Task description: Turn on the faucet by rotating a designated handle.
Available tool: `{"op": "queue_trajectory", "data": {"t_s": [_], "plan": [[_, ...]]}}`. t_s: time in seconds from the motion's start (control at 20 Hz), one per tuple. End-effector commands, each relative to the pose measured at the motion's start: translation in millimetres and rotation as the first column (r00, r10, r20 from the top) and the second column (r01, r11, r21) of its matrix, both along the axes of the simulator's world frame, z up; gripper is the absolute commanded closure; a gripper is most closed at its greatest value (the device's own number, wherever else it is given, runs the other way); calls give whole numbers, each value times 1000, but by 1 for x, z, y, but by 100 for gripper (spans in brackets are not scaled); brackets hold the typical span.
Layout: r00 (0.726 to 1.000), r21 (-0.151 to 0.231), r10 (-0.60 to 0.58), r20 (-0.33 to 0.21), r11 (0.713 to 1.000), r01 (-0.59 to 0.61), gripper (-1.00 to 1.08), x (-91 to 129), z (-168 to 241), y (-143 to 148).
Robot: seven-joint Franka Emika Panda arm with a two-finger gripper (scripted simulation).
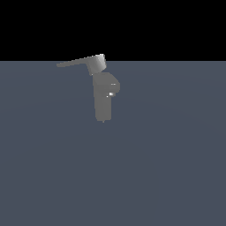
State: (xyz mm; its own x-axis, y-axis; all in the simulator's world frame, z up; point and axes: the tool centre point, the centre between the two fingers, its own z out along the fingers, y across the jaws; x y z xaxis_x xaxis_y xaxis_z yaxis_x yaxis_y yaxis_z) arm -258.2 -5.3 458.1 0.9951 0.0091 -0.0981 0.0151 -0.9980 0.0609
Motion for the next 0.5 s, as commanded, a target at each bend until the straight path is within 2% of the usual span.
{"op": "queue_trajectory", "data": {"t_s": [0.0,0.45], "plan": [[1000,0,0,0,1000,0,108,0,0,0],[999,0,-33,23,999,33,108,8,5,-20]]}}
